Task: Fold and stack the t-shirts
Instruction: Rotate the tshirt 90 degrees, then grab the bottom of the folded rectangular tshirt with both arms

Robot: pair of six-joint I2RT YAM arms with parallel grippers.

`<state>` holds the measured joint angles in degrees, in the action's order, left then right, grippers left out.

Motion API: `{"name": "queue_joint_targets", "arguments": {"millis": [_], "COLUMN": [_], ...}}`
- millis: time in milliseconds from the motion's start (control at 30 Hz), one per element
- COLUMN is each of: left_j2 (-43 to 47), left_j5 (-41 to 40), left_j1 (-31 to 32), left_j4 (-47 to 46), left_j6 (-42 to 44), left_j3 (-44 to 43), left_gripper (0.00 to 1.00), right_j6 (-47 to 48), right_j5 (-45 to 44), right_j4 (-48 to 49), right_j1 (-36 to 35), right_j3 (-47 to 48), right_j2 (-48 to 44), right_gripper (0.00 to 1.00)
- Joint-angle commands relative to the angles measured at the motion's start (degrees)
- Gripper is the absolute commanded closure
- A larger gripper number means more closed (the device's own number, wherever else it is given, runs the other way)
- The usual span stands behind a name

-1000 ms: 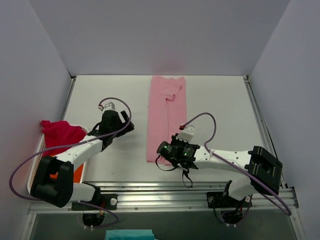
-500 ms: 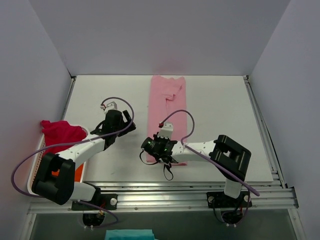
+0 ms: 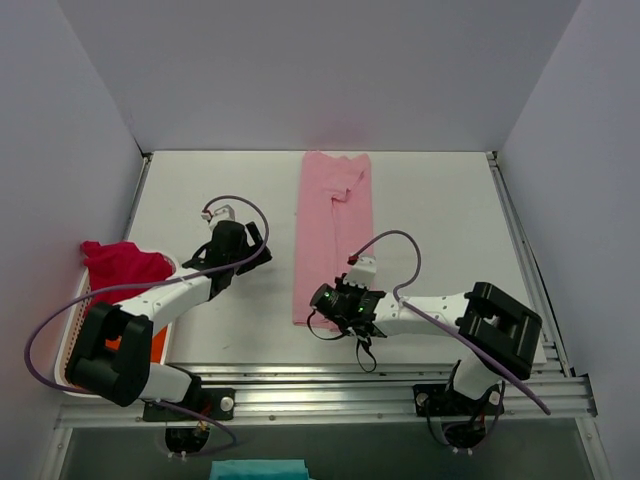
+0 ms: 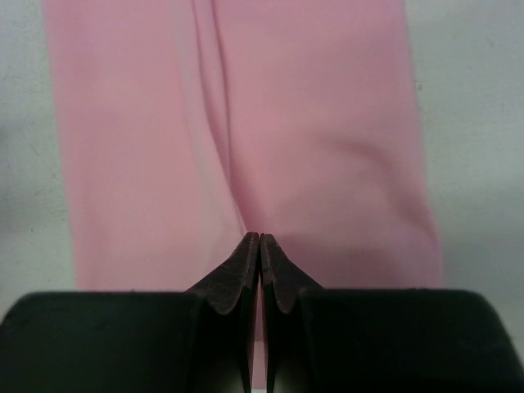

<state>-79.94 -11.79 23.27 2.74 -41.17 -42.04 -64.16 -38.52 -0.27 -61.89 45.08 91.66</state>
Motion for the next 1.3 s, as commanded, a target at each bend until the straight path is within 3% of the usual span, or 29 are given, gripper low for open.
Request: {"name": "queue_joint_targets", "arguments": {"millis": [0, 267, 300, 367, 400, 467, 667, 900, 1067, 1267], "left_j2": [-0.7, 3.4, 4.6, 8.7, 10.0, 13.4, 18.3, 11.8, 5.4, -2.8], "left_j5": [-0.2, 0.4, 0.5, 1.4, 2.2, 4.2, 6.4, 11.8, 11.8, 16.1], "left_j1": [0.3, 0.5, 0.8, 1.3, 1.9, 2.8, 9.0, 14.5, 16.5, 17.6], "left_j4": [-1.8, 1.3, 2.1, 3.5, 4.5, 4.6, 3.9, -7.7, -13.7, -19.3], "left_j6": [0.2, 0.2, 0.4, 0.5, -0.1, -0.7, -4.3, -9.0, -9.5, -10.1], "left_j3": [-2.2, -2.2, -2.1, -0.9, -0.2, 2.6, 9.3, 17.1, 17.0, 15.0], "left_gripper": [0.06, 0.07, 0.07, 0.06, 0.06, 0.06, 0.06, 0.06, 0.06, 0.07], "right_j6": [-3.2, -3.5, -3.6, -4.3, -4.7, -5.8, -10.0, -8.2, -6.1, -5.1], "right_j5": [-2.2, -3.6, -5.4, -7.8, -9.8, -12.0, -13.1, -1.7, 5.8, 9.5], "right_j4": [-2.8, -5.3, -8.2, -11.4, -14.3, -18.0, -26.9, -16.9, -5.6, 4.7], "right_j1": [0.2, 0.2, 0.2, 0.1, 0.1, 0.2, 1.0, 2.8, 5.3, 6.4], "right_j3": [-3.0, -2.2, -1.6, -0.4, -0.4, -0.7, -5.7, -20.6, -27.3, -26.3], "right_j2": [-4.1, -6.1, -6.9, -10.5, -12.1, -16.8, -29.5, -40.8, -39.5, -27.8], "right_gripper": [1.0, 1.0, 0.96, 0.57, 0.27, 0.01, 0.0, 0.04, 0.12, 0.18]}}
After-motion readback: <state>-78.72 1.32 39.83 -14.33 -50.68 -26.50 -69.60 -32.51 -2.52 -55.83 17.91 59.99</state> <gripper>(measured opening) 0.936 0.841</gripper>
